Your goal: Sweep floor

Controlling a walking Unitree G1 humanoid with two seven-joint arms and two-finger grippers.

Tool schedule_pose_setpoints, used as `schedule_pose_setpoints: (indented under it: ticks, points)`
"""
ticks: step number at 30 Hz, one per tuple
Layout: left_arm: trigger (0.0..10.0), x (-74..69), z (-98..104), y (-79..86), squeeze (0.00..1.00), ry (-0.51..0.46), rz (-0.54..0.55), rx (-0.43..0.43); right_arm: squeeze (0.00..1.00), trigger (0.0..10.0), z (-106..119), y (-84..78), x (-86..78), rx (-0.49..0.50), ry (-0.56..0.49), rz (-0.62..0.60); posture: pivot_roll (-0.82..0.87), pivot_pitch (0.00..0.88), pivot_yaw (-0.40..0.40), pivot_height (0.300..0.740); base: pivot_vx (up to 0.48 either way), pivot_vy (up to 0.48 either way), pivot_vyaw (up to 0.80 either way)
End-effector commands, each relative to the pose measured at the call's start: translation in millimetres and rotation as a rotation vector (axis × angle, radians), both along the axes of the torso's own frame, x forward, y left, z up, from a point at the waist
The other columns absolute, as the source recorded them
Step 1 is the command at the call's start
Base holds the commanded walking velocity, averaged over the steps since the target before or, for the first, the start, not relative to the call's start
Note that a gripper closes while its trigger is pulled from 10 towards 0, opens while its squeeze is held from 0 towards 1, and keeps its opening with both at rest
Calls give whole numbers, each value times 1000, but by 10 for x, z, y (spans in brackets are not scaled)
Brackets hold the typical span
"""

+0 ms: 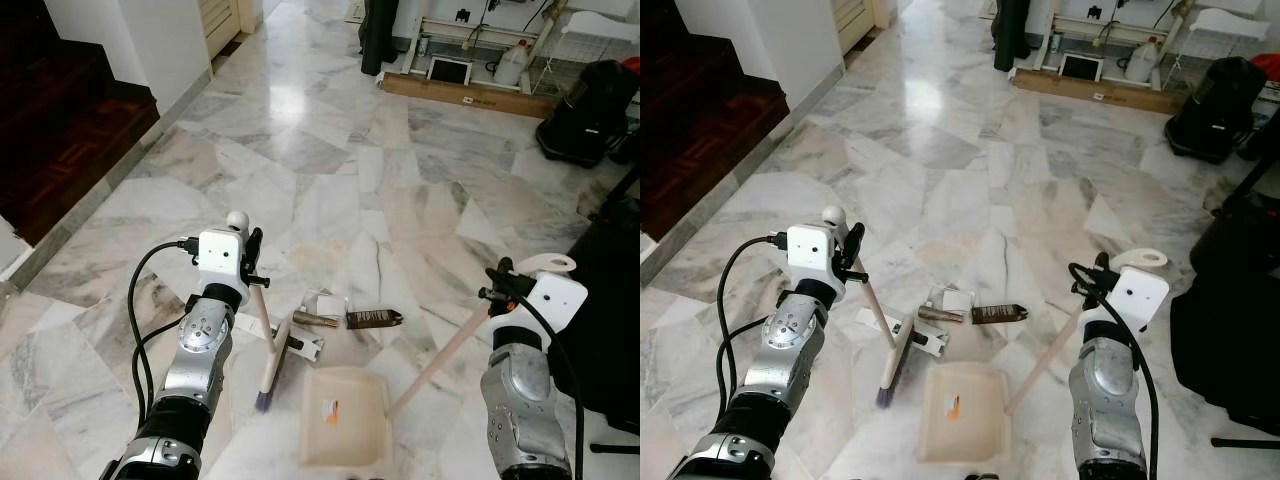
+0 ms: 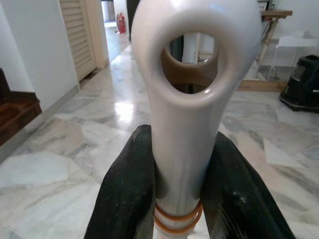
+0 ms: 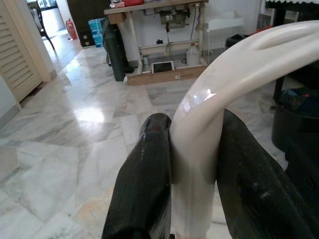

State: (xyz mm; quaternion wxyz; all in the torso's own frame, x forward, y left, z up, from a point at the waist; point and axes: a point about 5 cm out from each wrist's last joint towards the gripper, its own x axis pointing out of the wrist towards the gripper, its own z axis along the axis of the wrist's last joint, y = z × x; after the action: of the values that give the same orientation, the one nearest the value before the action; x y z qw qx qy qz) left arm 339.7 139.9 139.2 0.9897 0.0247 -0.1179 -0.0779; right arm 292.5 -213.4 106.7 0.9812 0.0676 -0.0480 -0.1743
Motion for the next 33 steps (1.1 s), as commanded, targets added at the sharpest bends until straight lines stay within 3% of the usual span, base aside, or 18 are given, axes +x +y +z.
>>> schedule_pose_setpoints:
  ticks: [1, 9, 15, 28, 33]
  points:
    - [10000, 13, 127, -16, 0, -46, -18, -11, 0, 10000, 124, -28, 16, -1, -48, -9, 36, 107, -11, 740, 0, 0, 0]
    - [10000, 1, 285, -47, 0, -102, -35, -9, 0, 10000, 171, -26, 31, -9, -64, -15, 39, 112, -12, 740, 0, 0, 0]
    - [10000, 24, 288, -58, 0, -93, -30, -18, 0, 10000, 169, -42, 35, -1, -64, -23, 40, 119, -13, 740, 0, 0, 0]
    - [10000, 17, 224, -58, 0, -57, -24, -21, 0, 10000, 231, -2, 64, 32, -96, -1, 39, 129, -13, 740, 0, 459, 0]
    - [10000, 18, 224, -47, 0, -54, -20, -24, 0, 10000, 245, -4, 69, 36, -99, 0, 40, 131, -12, 740, 0, 458, -780]
